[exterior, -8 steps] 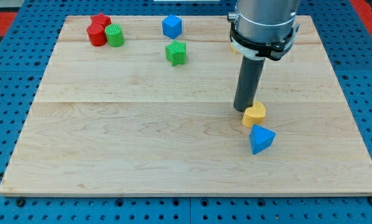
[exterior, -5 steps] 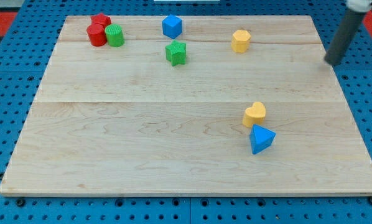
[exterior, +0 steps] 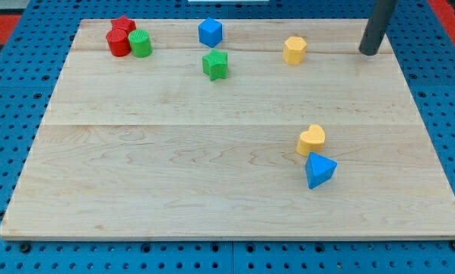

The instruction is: Move the yellow hexagon above the yellow heart

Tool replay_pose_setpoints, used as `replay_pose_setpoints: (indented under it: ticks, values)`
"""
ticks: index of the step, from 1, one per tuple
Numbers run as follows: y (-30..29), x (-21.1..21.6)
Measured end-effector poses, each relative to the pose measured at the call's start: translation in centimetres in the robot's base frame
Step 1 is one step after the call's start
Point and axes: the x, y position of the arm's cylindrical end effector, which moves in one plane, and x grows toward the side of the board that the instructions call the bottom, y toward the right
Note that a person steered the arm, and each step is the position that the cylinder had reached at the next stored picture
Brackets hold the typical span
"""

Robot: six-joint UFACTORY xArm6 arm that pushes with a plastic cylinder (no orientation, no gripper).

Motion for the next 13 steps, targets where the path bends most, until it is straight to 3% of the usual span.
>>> replay_pose_setpoints:
  ticks: [3, 4, 5, 7, 10, 11, 12, 13]
  values:
    - [0.3, 2.1]
    - [0.1, -0.8]
    - [-4.7, -5.5]
    - [-11.2, -3.5]
    - [-11.1, -4.5]
    - [-15.0, -2.3]
    - [-15.2, 2.8]
    - [-11.8, 5.9]
